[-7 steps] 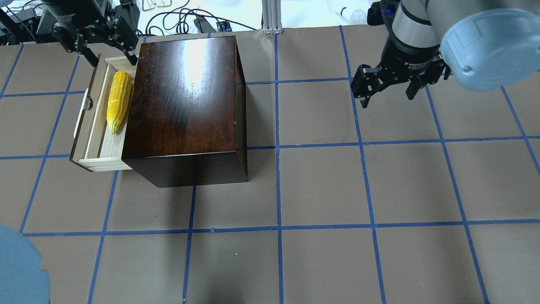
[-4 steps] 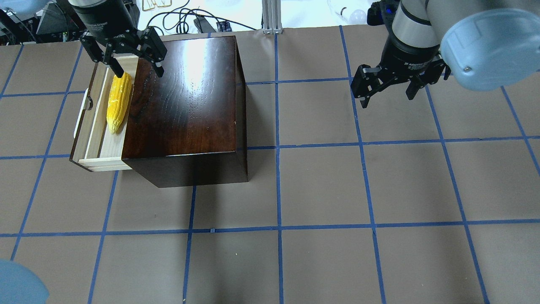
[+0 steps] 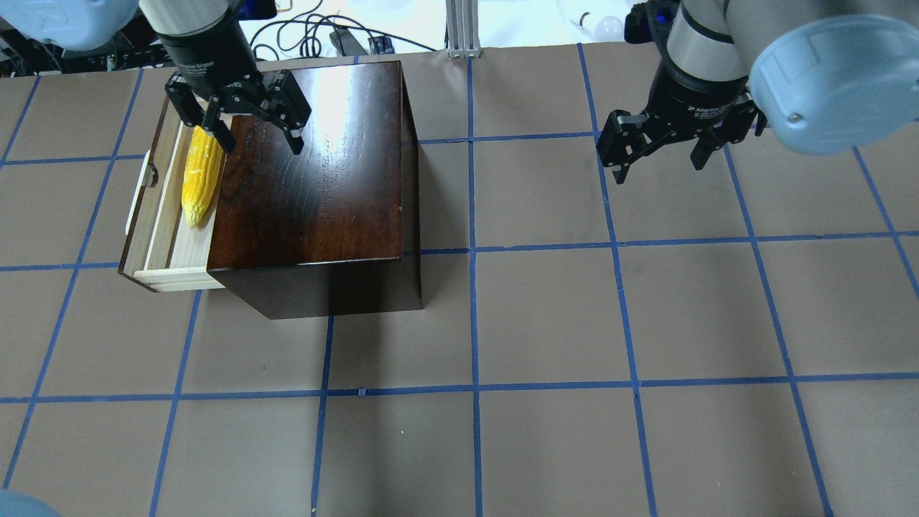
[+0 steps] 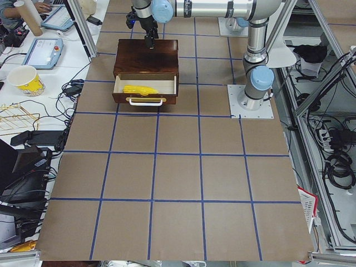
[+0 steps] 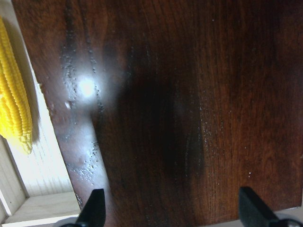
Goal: Open drawer and put corn inside
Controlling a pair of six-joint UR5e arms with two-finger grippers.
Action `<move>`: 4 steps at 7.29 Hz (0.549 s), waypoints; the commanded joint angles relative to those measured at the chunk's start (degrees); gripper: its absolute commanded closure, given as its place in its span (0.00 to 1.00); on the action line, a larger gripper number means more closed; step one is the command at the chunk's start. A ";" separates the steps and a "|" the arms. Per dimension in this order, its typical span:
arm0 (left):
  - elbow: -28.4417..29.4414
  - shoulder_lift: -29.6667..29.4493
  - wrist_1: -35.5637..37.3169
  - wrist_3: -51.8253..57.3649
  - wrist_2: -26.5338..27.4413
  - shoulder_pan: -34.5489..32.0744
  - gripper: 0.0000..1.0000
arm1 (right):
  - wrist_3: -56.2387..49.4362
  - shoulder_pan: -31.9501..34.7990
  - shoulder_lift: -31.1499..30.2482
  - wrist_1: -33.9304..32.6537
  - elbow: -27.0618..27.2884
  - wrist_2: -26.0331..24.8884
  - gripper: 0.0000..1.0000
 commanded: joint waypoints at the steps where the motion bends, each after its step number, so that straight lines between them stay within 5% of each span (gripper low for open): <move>1: -0.84 1.57 -0.07 -0.84 0.02 -0.19 0.00 | 0.00 -0.17 0.00 0.00 0.00 0.00 0.00; 4: -3.73 4.38 0.98 -0.75 0.11 -0.19 0.00 | 0.00 0.00 0.00 0.00 0.00 0.00 0.00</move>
